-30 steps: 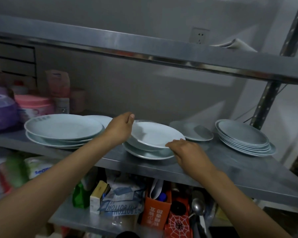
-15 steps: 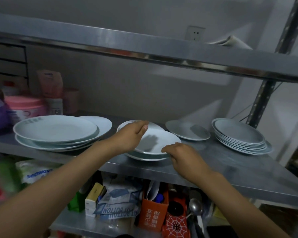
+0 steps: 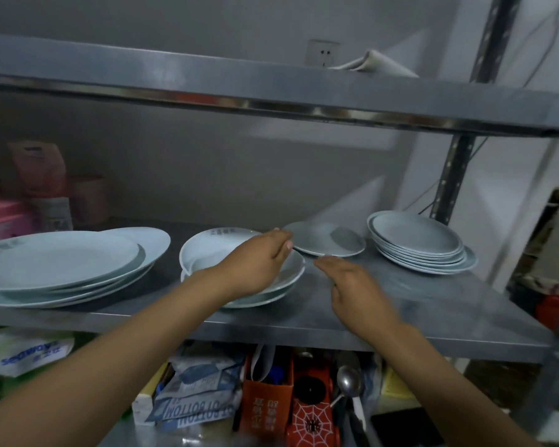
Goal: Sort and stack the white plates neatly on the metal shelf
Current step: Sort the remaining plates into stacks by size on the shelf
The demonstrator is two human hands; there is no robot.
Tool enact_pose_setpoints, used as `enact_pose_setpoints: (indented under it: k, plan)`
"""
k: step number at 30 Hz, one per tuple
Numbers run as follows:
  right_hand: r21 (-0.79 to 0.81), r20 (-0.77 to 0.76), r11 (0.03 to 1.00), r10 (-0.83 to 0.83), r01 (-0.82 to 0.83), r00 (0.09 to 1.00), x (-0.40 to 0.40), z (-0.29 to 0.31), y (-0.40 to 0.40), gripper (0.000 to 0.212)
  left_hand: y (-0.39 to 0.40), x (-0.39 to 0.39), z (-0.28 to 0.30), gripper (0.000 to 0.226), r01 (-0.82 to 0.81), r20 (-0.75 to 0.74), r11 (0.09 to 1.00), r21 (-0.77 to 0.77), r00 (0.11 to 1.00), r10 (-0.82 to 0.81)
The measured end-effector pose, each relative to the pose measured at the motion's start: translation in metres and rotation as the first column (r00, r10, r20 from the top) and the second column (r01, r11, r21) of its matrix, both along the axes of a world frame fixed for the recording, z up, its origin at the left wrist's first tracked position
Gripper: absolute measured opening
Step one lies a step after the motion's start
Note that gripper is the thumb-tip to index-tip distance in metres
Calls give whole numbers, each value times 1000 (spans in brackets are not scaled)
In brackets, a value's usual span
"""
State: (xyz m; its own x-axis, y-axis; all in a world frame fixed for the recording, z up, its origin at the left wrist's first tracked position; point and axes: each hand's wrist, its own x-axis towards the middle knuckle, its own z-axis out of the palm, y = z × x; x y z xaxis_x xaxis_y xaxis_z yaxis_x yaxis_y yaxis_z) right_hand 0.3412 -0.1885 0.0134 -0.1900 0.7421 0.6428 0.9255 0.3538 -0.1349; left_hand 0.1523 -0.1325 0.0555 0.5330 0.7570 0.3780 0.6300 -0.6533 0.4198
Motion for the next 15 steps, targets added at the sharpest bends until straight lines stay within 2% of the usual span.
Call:
enact_pose_setpoints:
  k: [7,12,13,15]
  plan:
    - [-84,-134,978,-202,192,970,43,-11,7,52,-5,59,0,26,18,-150,991,134,989,2]
    - [-185,-172,950,-285,253,943,65,-12,11,48,5,94,-9,12,-28,-214,995,99,976,49]
    - [-204,-178,943,-301,265,937,70,-12,13,48,7,103,-11,13,-42,-213,996,81,975,58]
    - [-228,-210,929,-340,293,916,80,-16,19,45,11,122,-19,31,-70,-228,995,77,970,86]
